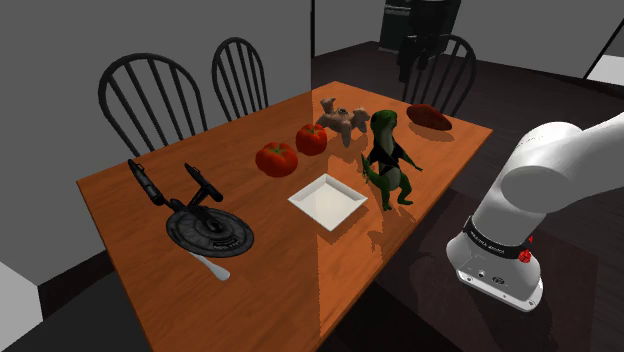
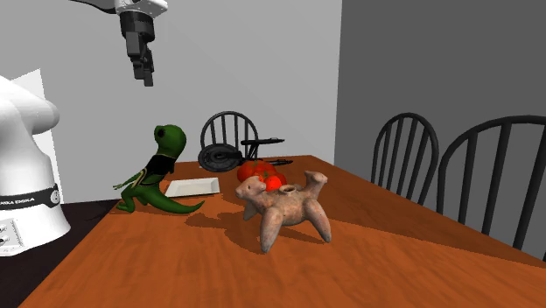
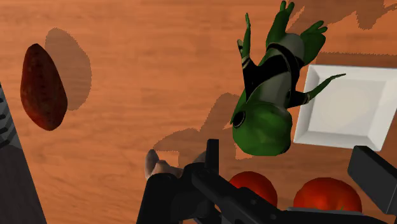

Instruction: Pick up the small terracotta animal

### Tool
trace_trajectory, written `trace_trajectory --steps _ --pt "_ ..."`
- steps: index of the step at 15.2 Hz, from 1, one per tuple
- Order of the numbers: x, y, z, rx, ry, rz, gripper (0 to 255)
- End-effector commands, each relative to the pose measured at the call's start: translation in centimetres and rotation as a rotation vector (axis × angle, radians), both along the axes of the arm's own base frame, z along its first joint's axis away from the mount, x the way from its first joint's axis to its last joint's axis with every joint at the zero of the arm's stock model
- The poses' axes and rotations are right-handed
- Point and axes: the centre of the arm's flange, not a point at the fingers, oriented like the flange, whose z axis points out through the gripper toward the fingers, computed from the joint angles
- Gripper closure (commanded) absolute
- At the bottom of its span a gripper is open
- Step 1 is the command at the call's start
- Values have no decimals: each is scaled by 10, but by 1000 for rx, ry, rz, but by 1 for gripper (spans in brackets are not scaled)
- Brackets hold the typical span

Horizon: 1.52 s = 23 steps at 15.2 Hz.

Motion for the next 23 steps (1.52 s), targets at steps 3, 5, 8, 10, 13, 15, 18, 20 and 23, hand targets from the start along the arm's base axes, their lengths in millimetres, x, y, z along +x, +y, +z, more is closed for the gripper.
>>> trace_trajectory --steps 3,5,8,10,13,15,18,20,23 --pt "25 -9 -12 3 17 -32 0" --pt "50 -19 -24 7 34 -64 0" --pt "86 -35 -42 12 59 -112 0" --pt "109 -46 -56 15 76 -144 0" --pt "142 -65 -76 20 101 -192 0" --pt "164 -78 -90 24 118 -223 0" --pt "195 -99 -112 29 143 -271 0" --pt "215 -114 -127 32 160 -303 0" --pt "244 -137 -151 37 185 -351 0"
